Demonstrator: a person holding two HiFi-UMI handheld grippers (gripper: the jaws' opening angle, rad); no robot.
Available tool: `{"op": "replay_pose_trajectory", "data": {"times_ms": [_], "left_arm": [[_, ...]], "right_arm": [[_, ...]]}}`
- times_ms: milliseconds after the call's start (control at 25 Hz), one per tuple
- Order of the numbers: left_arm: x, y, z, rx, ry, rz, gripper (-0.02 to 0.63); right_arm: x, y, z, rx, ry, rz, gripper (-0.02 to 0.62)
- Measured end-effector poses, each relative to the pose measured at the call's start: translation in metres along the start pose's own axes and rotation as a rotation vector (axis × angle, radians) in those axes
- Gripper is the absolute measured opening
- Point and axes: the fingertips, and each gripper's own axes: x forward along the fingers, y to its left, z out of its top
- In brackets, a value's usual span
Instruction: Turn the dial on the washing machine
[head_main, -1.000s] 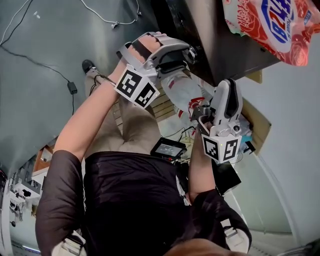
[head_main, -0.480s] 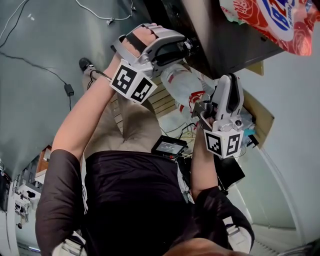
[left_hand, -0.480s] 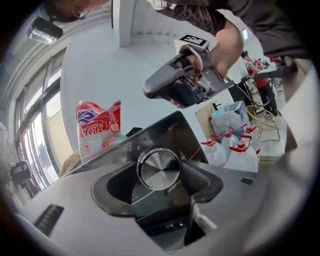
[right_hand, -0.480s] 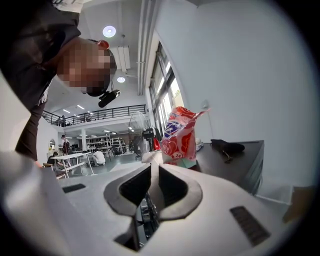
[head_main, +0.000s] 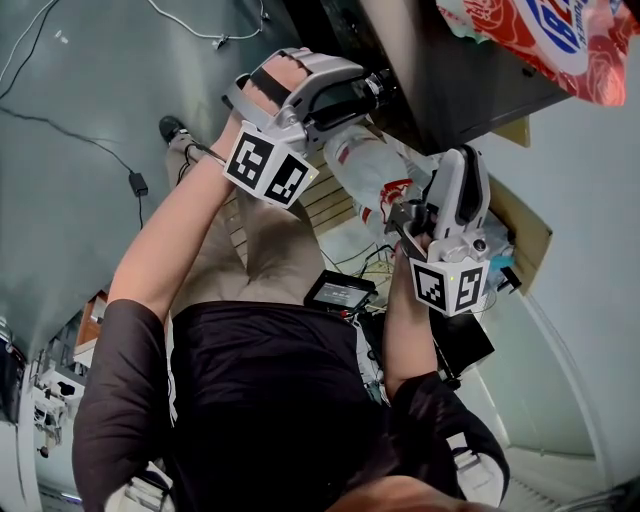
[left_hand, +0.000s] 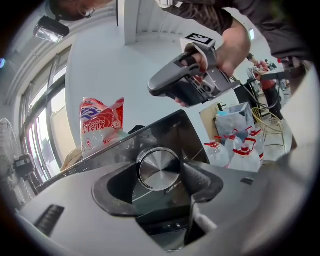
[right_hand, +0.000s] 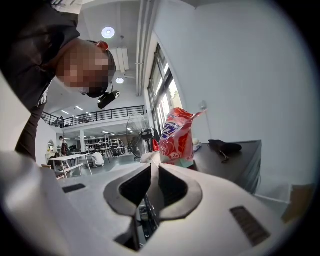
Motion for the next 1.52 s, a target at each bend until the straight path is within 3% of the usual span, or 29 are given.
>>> {"op": "replay_pose_trajectory", "data": {"times_ms": [280,800,1280,1520], "left_arm": [[-0.001,0.001,0.0,-0.068,-0.015,-0.003,0.262],[-0.001,0.005,-0.002,-0.353,-0.059,0.002,0.262],[-0.002,0.011,-0.005,-0.665,-0.12,0.006,0.261],[-0.004,0.014,-0.005,-0.755,-0.146,-0.002,0.261]], "right_arm": [[0.0,0.002,-0.004,0.01,0.005,0.002,0.05],[0.002,0.01,-0.013,0.042,0.015,0.014,0.05],[0.002,0.015,-0.02,0.07,0.024,0.021,0.051],[0.002,0.026,-0.029,0.079,0.048,0.038,0.05]]}}
